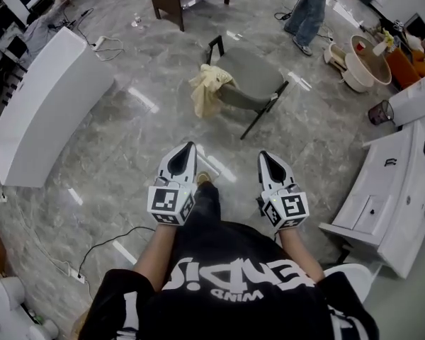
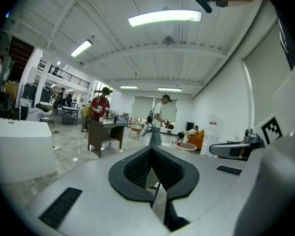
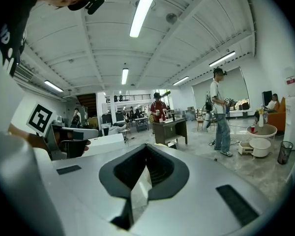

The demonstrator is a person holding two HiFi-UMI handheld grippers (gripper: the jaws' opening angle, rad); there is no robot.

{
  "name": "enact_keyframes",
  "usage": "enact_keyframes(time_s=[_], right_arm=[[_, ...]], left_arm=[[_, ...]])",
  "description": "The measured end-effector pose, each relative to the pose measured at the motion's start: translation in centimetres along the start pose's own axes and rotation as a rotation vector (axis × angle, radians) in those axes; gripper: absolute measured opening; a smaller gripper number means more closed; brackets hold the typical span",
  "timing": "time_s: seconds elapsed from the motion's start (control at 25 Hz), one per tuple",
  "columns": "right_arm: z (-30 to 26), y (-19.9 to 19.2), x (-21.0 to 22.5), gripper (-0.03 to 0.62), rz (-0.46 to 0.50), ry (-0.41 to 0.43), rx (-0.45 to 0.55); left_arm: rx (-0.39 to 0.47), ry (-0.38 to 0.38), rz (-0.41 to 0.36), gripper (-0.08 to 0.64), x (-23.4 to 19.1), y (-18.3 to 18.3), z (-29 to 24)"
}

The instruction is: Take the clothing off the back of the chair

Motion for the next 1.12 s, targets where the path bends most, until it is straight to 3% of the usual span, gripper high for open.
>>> enact_keyframes(time_s=[0.32, 0.6, 0.8, 0.92, 1.12], right_arm=[[-9.0, 3.5, 1.3, 0.014, 0.001, -0.044, 0.026], [-12.8, 4.3, 3.0, 0.014, -0.026, -0.093, 0.030], [-14.2, 4.6, 4.4, 0.014, -0.030, -0.087, 0.020], [-14.9, 5.0, 5.5, 0.014, -0.032, -0.076, 0.024], [-15.7, 5.7, 7.7, 0.014, -0.018, -0.067, 0.027]], left_arm=[[0.051, -0.056, -0.025, 0.015, -7.0, 4.2, -7.5], [0.048, -0.099, -0.043, 0.019, -9.7, 5.5, -12.1], [0.036, -0.152, -0.012, 0.234, -10.1, 5.3, -15.0], [0.013, -0.185, 0.009, 0.418, -10.0, 4.8, -16.9], [-0.074, -0.210, -0.014, 0.469, -10.0, 3.0, -19.8]])
Point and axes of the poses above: the fingertips, and each gripper's own axes: z backward along the fingers, x to its right, y out of its top, the point moved 6 cm from there along z, backward along the fingers
